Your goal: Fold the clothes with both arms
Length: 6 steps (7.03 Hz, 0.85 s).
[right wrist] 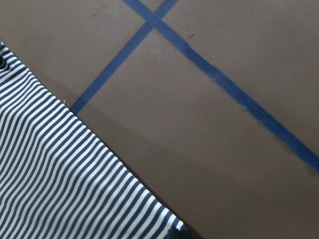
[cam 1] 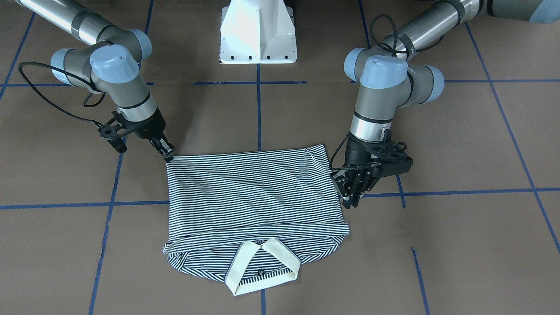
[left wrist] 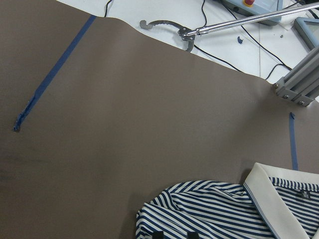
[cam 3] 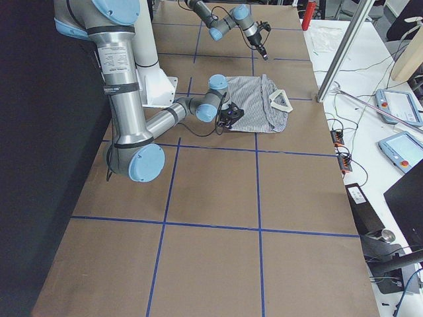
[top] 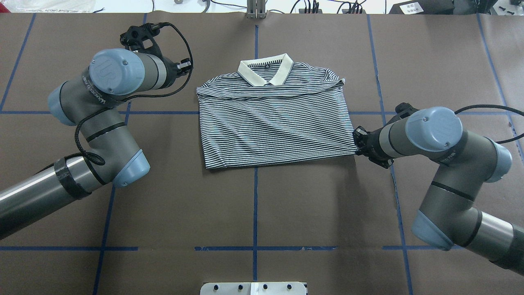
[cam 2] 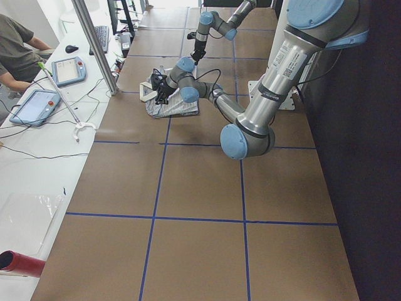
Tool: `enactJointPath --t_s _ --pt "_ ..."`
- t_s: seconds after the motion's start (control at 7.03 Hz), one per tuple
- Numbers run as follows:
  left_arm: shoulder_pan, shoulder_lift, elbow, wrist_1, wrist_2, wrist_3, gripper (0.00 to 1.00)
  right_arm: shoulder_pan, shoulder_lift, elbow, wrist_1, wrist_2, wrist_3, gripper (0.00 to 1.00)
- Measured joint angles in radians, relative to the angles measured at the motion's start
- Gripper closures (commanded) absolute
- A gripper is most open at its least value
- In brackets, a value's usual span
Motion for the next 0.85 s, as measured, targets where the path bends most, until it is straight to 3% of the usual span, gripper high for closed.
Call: enactJointPath --t_s 0.43,0.85 --pt "0.021 0.026 -0.07 0.001 -0.04 -0.041 0.68 -0.158 -0.25 0.239 -0.03 0.002 0.041 1.0" --pt "0.116 0.085 -0.192 -0.005 -0.147 -0.159 0.68 -0.394 -0.294 0.419 -0.263 0.002 0.1 1.0"
